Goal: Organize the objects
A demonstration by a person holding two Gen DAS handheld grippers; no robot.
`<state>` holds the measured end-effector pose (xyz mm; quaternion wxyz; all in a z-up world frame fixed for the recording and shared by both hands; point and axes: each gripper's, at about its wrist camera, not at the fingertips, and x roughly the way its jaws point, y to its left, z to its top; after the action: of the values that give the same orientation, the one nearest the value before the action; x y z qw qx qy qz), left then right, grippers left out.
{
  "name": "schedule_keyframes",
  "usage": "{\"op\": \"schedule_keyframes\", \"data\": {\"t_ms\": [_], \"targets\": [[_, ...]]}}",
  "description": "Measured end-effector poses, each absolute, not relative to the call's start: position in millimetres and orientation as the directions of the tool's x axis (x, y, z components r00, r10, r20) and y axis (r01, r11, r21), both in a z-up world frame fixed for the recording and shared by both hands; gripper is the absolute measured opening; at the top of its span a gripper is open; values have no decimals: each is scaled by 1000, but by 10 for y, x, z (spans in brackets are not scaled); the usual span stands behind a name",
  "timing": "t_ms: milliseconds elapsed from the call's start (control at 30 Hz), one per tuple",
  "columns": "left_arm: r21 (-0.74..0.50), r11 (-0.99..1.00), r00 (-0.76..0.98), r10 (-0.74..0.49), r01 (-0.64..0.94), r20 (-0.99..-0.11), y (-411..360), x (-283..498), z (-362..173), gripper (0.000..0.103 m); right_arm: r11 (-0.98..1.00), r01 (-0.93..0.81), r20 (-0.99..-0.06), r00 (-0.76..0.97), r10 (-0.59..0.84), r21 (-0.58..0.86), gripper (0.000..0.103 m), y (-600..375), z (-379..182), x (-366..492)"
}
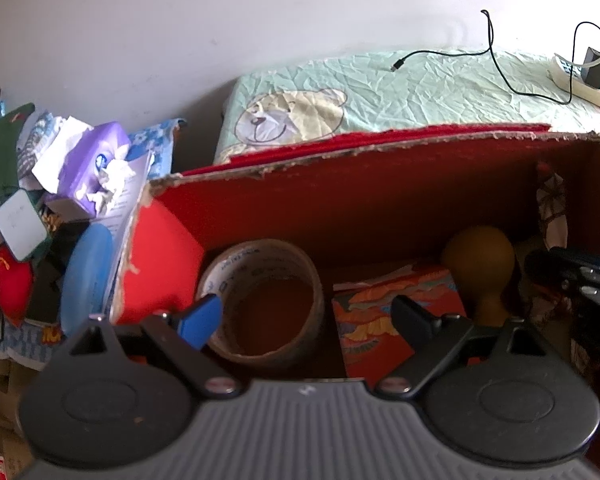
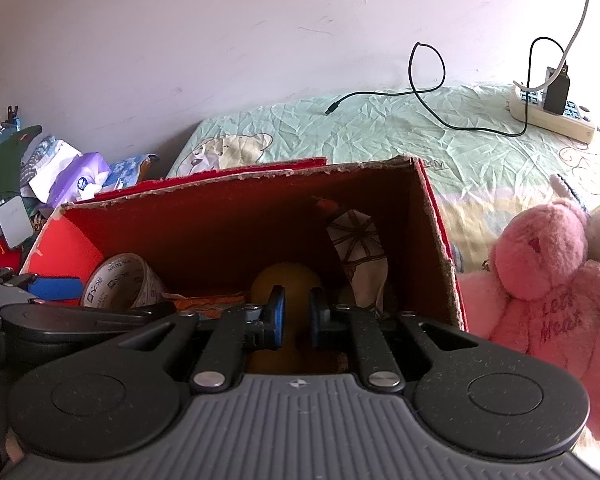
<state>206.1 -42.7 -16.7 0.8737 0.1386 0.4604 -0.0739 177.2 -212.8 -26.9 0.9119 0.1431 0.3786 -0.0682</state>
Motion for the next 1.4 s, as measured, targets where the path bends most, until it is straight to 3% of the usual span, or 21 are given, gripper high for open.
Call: {"op": "schedule_keyframes", "data": {"t_ms": [533,867,1400], "targets": [[203,949,567,33,239,-823,-438,2040,-159,92,952,237,-720,694,-28,192,13,-2105,-275,1770],[155,942,547,-35,298,-836,-429,2035,-159,96,954,238,-727,686,-35,179,14,-2094,-276,1778],[155,944,528,-23,292,-849,-436,2088,-197,98,957,237,-735,677,-38,169,14,-2095,-275,1810]]}}
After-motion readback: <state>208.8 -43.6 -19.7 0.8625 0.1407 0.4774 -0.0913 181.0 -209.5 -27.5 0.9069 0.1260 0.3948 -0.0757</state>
